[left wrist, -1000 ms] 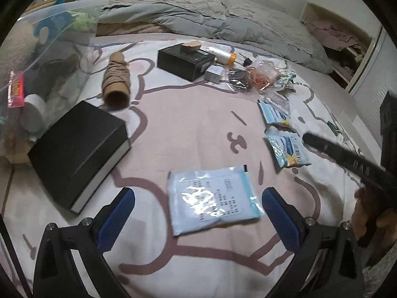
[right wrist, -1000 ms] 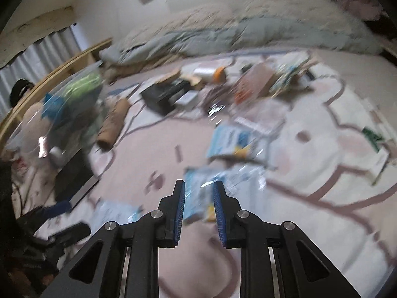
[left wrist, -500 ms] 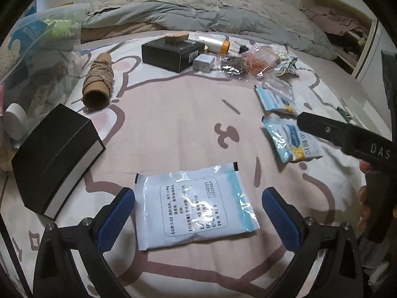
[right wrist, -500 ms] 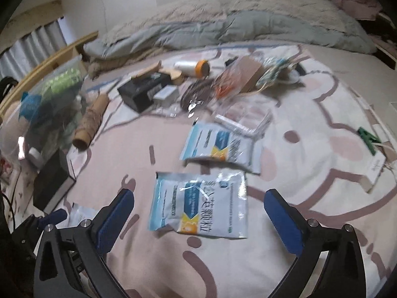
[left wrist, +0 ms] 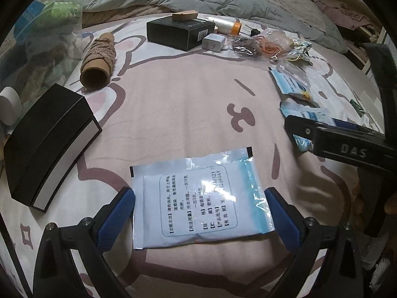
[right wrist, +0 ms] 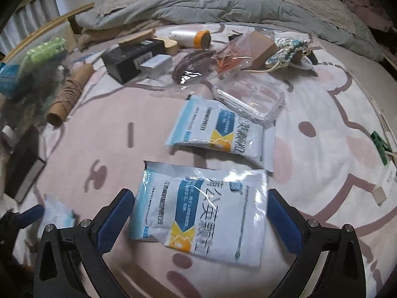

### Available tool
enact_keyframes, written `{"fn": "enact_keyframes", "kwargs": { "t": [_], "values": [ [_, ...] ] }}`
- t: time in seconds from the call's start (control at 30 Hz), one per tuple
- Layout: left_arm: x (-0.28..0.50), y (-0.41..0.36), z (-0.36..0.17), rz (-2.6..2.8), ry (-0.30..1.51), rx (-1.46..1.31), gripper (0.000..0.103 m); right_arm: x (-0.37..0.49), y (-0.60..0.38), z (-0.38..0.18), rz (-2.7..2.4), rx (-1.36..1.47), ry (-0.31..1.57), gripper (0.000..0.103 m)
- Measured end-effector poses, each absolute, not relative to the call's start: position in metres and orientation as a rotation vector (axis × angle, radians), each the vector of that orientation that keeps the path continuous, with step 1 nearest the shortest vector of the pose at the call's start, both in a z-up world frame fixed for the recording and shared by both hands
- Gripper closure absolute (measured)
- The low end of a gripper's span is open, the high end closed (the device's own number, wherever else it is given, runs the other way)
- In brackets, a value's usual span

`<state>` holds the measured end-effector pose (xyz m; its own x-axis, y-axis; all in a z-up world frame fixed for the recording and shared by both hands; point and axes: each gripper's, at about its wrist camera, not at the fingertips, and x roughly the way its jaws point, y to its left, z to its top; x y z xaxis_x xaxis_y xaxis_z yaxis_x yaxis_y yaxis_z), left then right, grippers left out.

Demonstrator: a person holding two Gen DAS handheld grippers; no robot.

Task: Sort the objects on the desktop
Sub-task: 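Move the left tool over the plain white sachet while the right tool approaches the blue-printed sachet, then close the left tool on the white sachet while the right tool grips the blue-printed sachet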

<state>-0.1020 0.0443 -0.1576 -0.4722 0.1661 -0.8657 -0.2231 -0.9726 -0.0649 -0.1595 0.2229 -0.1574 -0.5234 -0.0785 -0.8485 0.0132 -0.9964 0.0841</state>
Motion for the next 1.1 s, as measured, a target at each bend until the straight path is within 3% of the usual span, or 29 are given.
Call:
{"fn": "enact_keyframes", "kwargs": {
  "t": [0.43, 0.87, 1.1],
  "values": [
    [-0.103, 0.047, -0.166, 2.523, 0.113, -1.499, 0.000, -0.157, 0.221, -0.166, -2.718, 1.523, -0.032, 0.000],
    [-0.101, 0.039, -0.155, 2.474, -0.025, -1.494, 0.000, -0.140, 0.227, -0.139, -2.786, 1.419, -0.150, 0.000],
    [-0.090, 0.034, -0.124, 2.437, -0.123, -1.336, 0.000, -0.151, 0.236, -0.143, -2.776, 1.462, -0.188, 0.000]
  ]
}}
